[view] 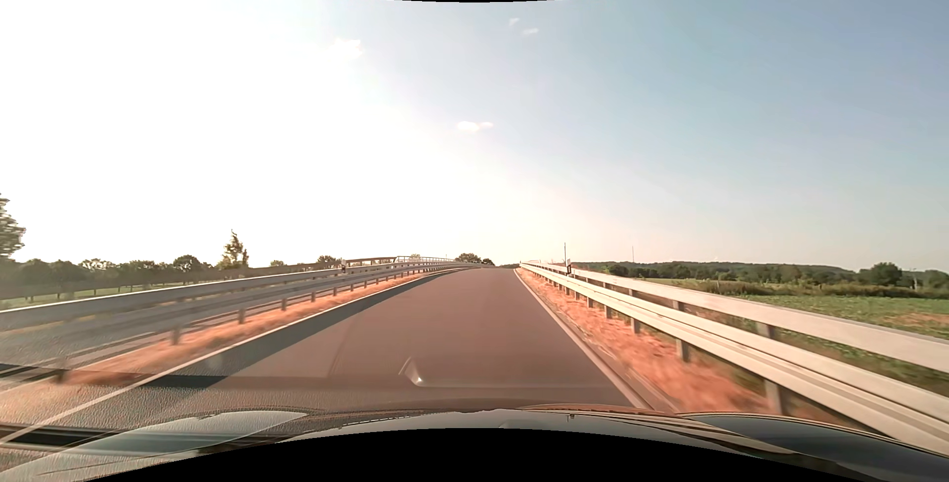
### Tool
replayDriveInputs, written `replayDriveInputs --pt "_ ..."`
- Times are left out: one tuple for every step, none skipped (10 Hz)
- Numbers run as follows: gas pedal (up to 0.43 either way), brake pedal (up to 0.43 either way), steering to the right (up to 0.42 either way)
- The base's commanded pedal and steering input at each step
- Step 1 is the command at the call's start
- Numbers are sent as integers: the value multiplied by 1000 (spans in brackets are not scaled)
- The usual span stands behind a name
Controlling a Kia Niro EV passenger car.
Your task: Follow the waypoints while adhering to traffic rules and regulations
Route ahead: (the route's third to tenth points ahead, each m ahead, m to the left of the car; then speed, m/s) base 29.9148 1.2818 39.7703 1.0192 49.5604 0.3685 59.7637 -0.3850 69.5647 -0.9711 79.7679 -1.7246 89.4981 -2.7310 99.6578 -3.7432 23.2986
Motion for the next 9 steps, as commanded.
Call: replayDriveInputs --pt "831 0 11" --pt "831 0 9" --pt "831 0 9" --pt "831 0 8" --pt "831 0 6" --pt "811 0 2" --pt "780 0 2" --pt "713 0 3" --pt "661 0 3"
